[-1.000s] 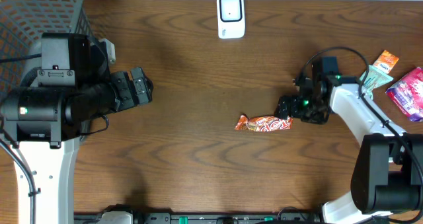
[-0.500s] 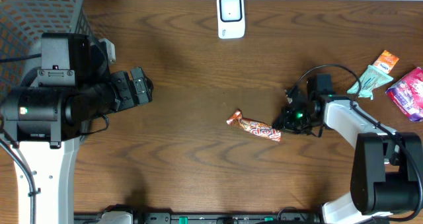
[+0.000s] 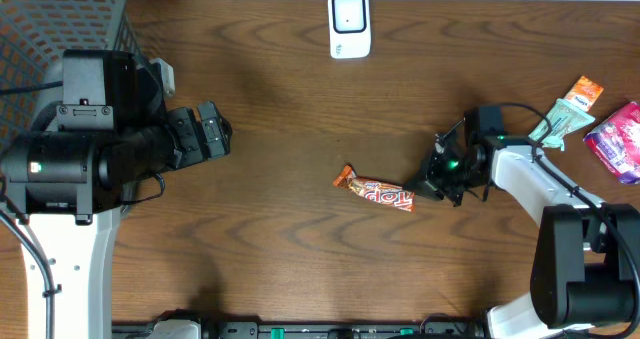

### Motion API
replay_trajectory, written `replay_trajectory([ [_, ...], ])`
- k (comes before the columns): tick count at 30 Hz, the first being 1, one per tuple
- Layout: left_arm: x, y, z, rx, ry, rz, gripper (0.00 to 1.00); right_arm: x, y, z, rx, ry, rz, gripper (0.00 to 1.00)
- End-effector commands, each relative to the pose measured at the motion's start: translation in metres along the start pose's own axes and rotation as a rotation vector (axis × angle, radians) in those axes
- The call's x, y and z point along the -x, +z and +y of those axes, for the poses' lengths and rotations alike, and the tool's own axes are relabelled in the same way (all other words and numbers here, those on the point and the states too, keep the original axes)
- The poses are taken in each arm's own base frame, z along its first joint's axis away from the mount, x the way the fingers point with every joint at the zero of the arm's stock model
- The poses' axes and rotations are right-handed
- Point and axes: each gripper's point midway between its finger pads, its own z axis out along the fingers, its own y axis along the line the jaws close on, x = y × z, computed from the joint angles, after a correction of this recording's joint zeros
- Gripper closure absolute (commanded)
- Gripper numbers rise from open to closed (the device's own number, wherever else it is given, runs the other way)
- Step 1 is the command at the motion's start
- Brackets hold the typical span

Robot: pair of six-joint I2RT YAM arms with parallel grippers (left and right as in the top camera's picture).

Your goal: Scan the item barcode

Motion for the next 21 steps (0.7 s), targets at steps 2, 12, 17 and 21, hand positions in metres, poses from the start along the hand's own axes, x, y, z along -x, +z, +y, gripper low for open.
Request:
replay_trajectory([
  [2, 0.002, -0.004, -0.003, -0.01, 0.016, -0.012, 0.02, 0.014, -0.019, 0.009, -0.047, -0.105, -0.063, 0.63],
  [12, 0.002, -0.004, -0.003, -0.01, 0.016, -0.012, 0.02, 0.039, -0.053, 0.049, -0.205, -0.588, -0.157, 0.29],
  [17, 0.002, -0.004, -0.003, -0.01, 0.016, -0.012, 0.02, 0.022, -0.023, 0.075, -0.302, -1.051, -0.111, 0.13],
  [21, 0.002, -0.004, -0.003, -0.01, 0.016, -0.012, 0.02, -0.006, 0.001, 0.075, -0.336, -1.263, 0.022, 0.12],
])
